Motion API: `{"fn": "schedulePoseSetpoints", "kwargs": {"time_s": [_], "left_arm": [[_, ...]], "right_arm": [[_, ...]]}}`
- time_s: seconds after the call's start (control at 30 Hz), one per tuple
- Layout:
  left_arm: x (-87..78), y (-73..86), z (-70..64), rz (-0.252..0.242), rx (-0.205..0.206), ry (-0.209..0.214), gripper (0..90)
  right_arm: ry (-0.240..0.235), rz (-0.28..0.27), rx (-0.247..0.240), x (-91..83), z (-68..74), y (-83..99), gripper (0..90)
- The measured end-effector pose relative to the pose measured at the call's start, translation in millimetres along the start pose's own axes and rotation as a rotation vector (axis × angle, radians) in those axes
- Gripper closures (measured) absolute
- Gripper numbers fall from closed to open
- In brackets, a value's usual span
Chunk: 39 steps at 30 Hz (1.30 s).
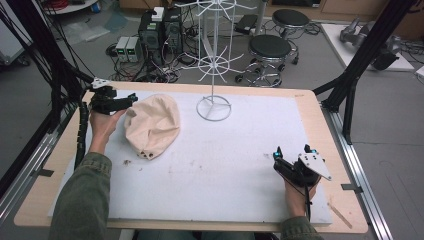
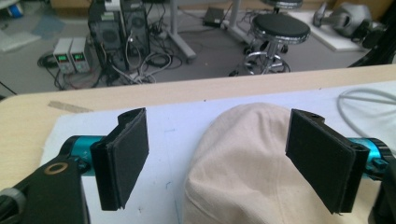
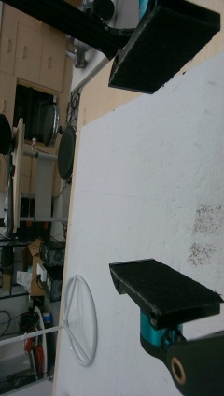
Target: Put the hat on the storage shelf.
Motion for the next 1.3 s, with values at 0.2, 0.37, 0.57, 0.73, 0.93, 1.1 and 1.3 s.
{"fn": "schedulePoseSetpoints", "kwargs": {"time_s": [0.2, 0.37, 0.57, 0.73, 0.93, 1.1, 1.3], "left_arm": [[18.5, 16.2, 10.9, 0.076, -0.033, 0.011, 22.5], [33.1, 28.0, 11.2, 0.145, -0.024, 0.029, 22.7], [52.4, 31.3, 9.3, 0.252, 0.008, 0.025, 21.2], [62.5, 36.9, 10.6, 0.308, 0.011, 0.016, 21.6], [71.9, 49.4, 10.0, 0.360, -0.022, 0.016, 19.3], [75.7, 52.7, 7.1, 0.367, -0.013, 0.013, 22.3], [77.2, 53.2, 4.2, 0.366, 0.011, 0.008, 30.4]], "right_arm": [[0.006, 0.001, 0.002, -1.0, -2.8, 0.2, 9.2], [0.010, 0.001, -0.001, -1.0, -3.6, 0.0, 9.2], [0.014, -0.004, -0.008, -0.8, -4.5, -0.2, 9.2], [0.009, -0.008, -0.012, -1.0, -3.9, -0.3, 9.2], [0.012, -0.005, -0.005, -2.3, -5.5, -0.4, 9.2], [0.011, -0.011, -0.013, -2.4, -5.8, -0.7, 9.2], [0.011, -0.018, -0.015, -2.6, -6.3, -1.4, 9.2]]}}
Point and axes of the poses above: each handheld gripper's, and its own axes: x roughly forward along the jaws, y roughly out of its underside, z roughly to its left, the point moved 5 cm from there along x, roughly forward along the jaws, and after that the axes turned 10 degrees about y, right-handed, at the moved point
